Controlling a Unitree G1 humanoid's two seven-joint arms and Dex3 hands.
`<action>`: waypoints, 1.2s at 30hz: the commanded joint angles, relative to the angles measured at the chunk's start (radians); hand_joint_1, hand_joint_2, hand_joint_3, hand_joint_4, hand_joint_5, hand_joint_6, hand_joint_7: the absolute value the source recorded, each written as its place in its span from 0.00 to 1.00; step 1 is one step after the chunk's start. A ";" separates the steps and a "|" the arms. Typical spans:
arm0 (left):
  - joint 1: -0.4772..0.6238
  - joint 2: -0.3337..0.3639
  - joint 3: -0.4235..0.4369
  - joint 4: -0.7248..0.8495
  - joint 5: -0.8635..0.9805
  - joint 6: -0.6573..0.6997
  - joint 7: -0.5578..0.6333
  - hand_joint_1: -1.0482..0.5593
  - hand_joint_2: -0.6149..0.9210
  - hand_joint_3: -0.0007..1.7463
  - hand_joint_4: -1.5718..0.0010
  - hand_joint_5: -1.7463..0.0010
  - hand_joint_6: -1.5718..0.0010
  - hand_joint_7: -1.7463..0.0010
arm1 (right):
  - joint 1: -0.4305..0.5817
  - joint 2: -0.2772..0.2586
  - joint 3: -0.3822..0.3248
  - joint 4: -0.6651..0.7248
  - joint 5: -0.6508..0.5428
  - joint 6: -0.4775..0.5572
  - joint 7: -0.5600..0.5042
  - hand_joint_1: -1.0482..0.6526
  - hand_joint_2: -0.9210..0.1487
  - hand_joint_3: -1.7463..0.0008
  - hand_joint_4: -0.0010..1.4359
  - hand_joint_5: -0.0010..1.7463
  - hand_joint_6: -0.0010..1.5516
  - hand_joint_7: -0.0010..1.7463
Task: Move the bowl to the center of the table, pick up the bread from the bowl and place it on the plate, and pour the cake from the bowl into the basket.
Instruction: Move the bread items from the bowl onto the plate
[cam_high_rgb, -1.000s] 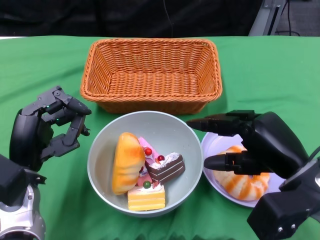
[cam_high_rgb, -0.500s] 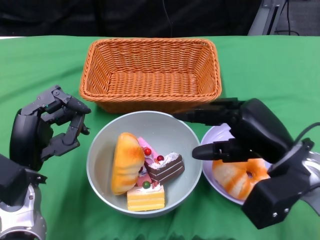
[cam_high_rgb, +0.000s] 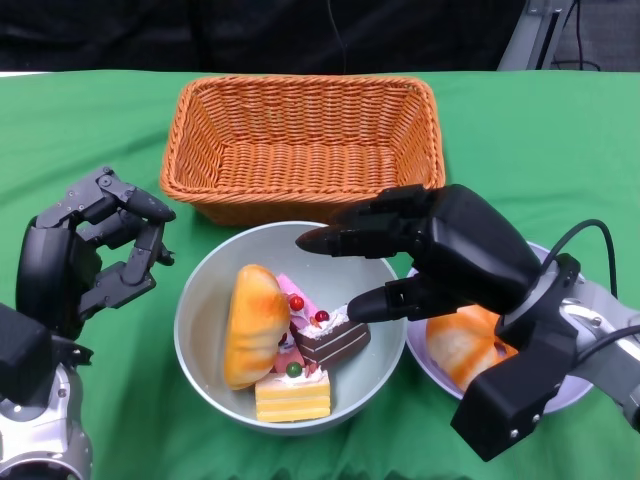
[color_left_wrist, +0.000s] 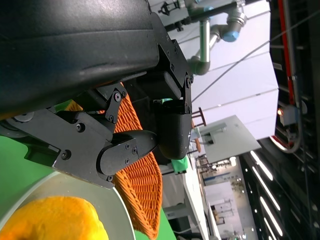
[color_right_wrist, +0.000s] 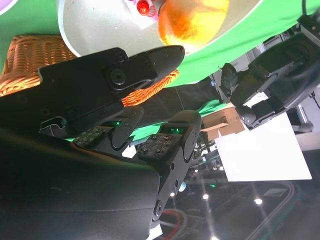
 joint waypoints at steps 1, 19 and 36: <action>-0.001 0.027 0.006 0.000 0.011 0.015 0.032 0.55 0.88 0.45 0.47 0.11 0.49 0.28 | -0.032 0.002 0.025 0.025 -0.024 -0.011 -0.035 0.26 0.11 1.00 0.55 0.01 0.50 0.00; 0.002 0.043 0.013 -0.025 -0.002 0.092 0.038 0.51 0.94 0.31 0.53 0.02 0.52 0.26 | -0.163 0.061 0.204 0.185 -0.220 -0.014 -0.312 0.22 0.16 1.00 0.55 0.00 0.50 0.00; -0.010 0.057 0.037 -0.024 -0.078 0.133 -0.066 0.55 0.98 0.28 0.48 0.13 0.49 0.31 | -0.277 0.122 0.350 0.360 -0.310 0.018 -0.489 0.24 0.13 1.00 0.55 0.01 0.50 0.00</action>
